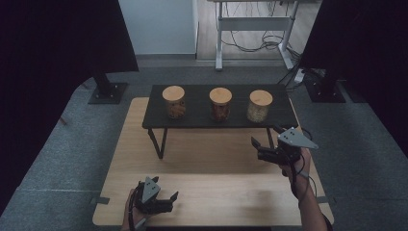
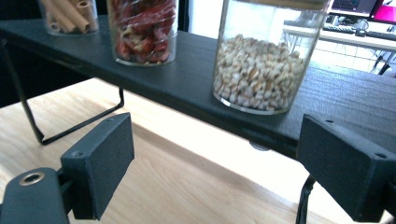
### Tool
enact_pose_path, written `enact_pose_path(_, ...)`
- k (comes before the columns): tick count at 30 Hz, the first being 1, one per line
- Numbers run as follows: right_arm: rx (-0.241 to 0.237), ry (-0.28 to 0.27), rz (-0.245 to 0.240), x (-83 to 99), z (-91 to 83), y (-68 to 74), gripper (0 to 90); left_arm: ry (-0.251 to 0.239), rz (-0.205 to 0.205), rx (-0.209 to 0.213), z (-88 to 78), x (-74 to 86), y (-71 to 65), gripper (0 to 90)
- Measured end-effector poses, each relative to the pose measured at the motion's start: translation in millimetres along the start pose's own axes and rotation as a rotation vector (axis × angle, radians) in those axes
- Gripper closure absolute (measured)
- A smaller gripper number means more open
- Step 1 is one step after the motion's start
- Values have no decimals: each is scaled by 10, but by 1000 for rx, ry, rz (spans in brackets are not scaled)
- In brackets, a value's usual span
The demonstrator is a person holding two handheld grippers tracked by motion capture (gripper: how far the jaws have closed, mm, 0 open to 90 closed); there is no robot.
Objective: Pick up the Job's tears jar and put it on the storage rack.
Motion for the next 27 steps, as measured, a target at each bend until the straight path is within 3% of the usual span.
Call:
enact_pose_path(6,-16,-5,0,164,-130,69,104,0,-3,-2,-1,3,5,67)
enact_pose_path(14,-58,23,13,529,-267,220,102,-2,-9,-8,-6,3,15,66)
enact_pose_path(20,-79,35,57,786,-354,291,104,0,-8,-8,-2,6,14,66)
enact_pose_path(22,-93,45,95,931,-373,341,108,1,-7,-7,0,6,10,66)
enact_pose_path(26,-107,67,107,1075,-359,409,109,-3,-7,-15,1,0,2,66)
enact_pose_path(27,-119,97,107,1161,-325,452,107,-5,-3,-16,-4,-3,-1,65)
Point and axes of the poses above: each handheld gripper's, and its own axes: z roughly forward along the jaws, x roughly out of its underside, y roughly to its left, the point moved 4 cm from there along z, roughly forward along the jaws, and after that the axes turned 2 degrees about z, right-handed, at the moved point
